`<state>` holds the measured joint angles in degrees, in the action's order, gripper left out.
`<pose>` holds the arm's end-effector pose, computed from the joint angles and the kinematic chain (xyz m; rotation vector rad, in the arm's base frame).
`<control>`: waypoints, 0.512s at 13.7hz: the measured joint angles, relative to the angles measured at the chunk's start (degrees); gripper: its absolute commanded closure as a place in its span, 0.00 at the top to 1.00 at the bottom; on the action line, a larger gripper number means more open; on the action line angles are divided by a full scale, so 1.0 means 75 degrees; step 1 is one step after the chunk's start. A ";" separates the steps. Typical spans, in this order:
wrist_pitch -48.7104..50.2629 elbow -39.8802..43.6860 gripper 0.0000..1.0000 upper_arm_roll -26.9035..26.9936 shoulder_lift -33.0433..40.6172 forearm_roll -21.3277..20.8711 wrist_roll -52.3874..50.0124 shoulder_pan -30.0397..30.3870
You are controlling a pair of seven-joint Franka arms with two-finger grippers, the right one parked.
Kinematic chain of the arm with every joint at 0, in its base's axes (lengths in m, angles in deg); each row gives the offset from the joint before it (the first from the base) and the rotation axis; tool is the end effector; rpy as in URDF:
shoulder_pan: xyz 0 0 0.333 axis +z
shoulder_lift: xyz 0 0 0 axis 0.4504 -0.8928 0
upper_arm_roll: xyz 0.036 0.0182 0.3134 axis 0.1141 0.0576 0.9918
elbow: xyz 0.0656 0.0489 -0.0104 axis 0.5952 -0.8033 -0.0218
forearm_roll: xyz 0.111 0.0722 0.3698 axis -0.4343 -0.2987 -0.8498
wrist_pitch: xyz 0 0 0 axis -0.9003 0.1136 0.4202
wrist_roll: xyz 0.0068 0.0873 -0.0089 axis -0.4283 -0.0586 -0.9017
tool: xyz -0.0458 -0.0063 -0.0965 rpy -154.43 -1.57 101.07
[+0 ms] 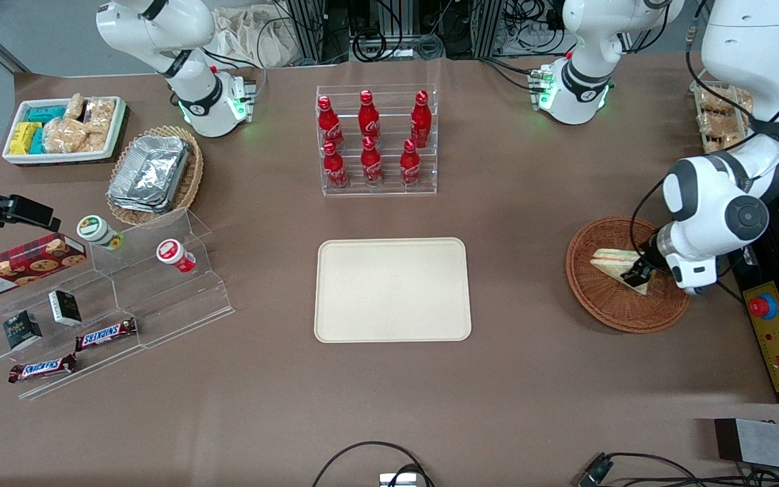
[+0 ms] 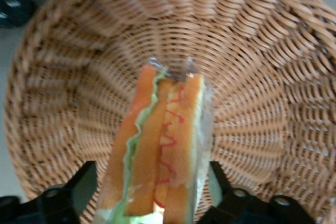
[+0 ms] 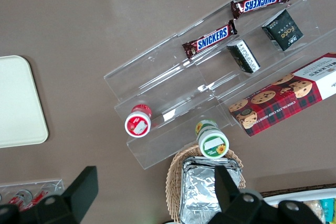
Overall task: Place sandwich from basket to tray
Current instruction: 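Close the left gripper on the wrapped sandwich and lift it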
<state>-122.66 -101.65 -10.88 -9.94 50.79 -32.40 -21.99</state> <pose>0.5412 0.0353 0.2341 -2.7663 -1.3976 0.1727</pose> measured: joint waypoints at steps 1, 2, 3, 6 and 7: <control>-0.0002 0.0071 0.00 -0.0034 -0.0026 0.0000 -0.0078 -0.0002; 0.0005 0.0119 0.00 -0.0038 -0.0026 0.0000 -0.0090 -0.0001; 0.0010 0.0152 0.00 -0.0038 -0.0025 -0.0001 -0.0090 0.0002; 0.0140 0.0344 0.00 -0.0038 -0.0006 -0.0016 0.0263 0.0002; 0.0515 0.0548 0.00 -0.0038 0.0013 -0.0016 0.0483 0.0002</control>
<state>-118.80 -97.53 -11.16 -9.84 50.67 -28.78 -21.97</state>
